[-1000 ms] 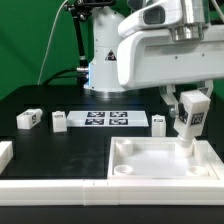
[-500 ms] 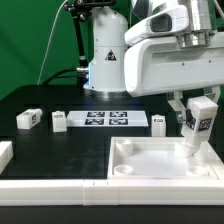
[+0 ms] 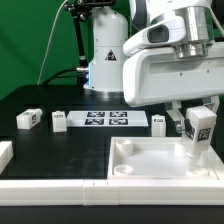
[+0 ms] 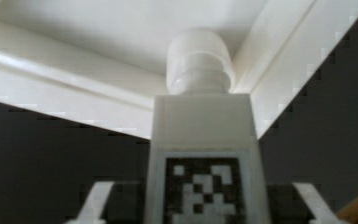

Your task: Assemble one leg

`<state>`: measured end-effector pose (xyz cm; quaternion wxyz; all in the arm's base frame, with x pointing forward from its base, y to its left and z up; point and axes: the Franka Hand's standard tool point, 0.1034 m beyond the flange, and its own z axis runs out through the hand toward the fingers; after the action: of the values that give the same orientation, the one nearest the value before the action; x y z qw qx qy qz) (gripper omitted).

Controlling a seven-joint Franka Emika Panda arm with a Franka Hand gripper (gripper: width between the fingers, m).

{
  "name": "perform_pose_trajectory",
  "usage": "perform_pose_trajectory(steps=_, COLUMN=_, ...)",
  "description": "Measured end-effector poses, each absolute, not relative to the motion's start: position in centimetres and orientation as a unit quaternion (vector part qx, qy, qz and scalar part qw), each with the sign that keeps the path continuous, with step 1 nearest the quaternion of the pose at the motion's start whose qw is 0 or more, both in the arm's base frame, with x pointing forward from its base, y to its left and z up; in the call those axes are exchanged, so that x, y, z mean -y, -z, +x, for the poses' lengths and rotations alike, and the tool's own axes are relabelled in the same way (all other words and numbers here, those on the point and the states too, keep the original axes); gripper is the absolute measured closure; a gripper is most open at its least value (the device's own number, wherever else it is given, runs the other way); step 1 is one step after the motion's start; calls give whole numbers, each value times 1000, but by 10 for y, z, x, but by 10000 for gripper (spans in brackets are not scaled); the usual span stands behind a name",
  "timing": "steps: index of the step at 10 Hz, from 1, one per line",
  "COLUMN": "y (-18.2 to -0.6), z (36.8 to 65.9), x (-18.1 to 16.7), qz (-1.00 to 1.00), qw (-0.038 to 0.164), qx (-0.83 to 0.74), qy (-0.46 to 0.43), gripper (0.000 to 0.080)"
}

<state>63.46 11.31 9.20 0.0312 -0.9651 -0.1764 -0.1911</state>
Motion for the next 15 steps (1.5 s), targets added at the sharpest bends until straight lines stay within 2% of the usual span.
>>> perform_pose_trajectory(steps=9, y=-73, z=632, x=-118, qz=-962, qw=32, qx=177, qy=204, gripper=508)
perform_pose_trajectory(steps=13, y=-72, z=630, x=-119, qz=-959, qw=30, qx=177, qy=220, gripper=508)
perform_pose_trajectory(steps=14, y=-72, z=630, x=-119, qz=-959, qw=30, qx=177, qy=220, gripper=427)
perform_pose_trajectory(steps=15, y=-72, z=630, x=-119, qz=-959, qw=30, qx=177, qy=220, gripper=427)
